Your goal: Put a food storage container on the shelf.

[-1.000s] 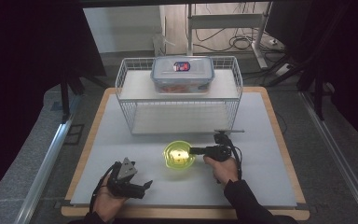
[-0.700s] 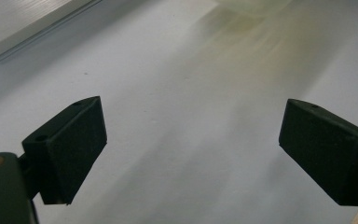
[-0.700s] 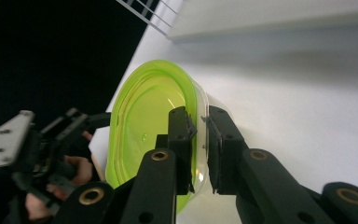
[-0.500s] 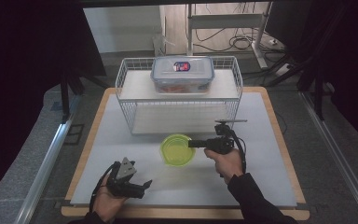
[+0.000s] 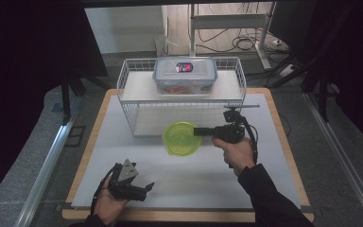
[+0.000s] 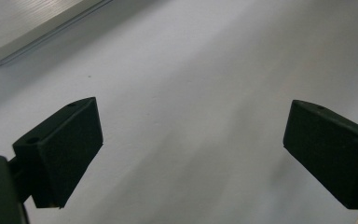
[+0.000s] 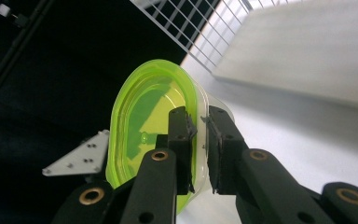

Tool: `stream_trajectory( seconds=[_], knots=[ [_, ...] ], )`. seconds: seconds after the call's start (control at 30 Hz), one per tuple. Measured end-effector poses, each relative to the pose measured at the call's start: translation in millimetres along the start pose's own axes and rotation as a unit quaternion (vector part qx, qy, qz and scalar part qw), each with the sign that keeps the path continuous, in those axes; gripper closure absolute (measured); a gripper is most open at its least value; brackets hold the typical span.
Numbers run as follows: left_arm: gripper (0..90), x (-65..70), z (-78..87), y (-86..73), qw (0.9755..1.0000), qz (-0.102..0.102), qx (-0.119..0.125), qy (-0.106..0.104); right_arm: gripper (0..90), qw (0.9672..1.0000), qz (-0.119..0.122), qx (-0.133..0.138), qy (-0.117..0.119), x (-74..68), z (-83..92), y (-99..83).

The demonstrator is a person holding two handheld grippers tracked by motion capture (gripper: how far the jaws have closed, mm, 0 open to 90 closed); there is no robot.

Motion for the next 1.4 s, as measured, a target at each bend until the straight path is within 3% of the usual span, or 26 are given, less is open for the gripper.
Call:
stream_trajectory(
  seconds=[0.6,0.83,1.07,1.4],
  knots=[
    [4.4,1.1,-1.4,-0.2,1.0000,0.001,-0.001,-0.005,80.9,0.9986,0.018,0.049,0.002,-19.5,40.1,58.3],
    [4.7,2.8,-2.3,-0.5,0.9999,-0.009,-0.003,-0.007,80.9,0.9975,0.021,0.067,0.006,-25.8,48.6,75.8],
    [4.1,1.0,-1.0,0.2,1.0000,-0.005,0.002,-0.004,80.9,0.9964,0.019,0.082,0.006,-29.6,55.7,94.9],
    [3.6,1.2,-1.0,0.2,1.0000,-0.004,0.003,-0.005,80.9,0.9946,0.014,0.102,-0.008,-31.2,61.6,128.1]
  ],
)
Point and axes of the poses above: each handheld gripper's, and its own axes: z roughly backward along the jaws, y roughly out of its top, x roughly to its right, the point moved 5 cm from there along -z, roughly forward along the jaws, and after that the axes turned 9 degrees about z, right-handed, at the moved point
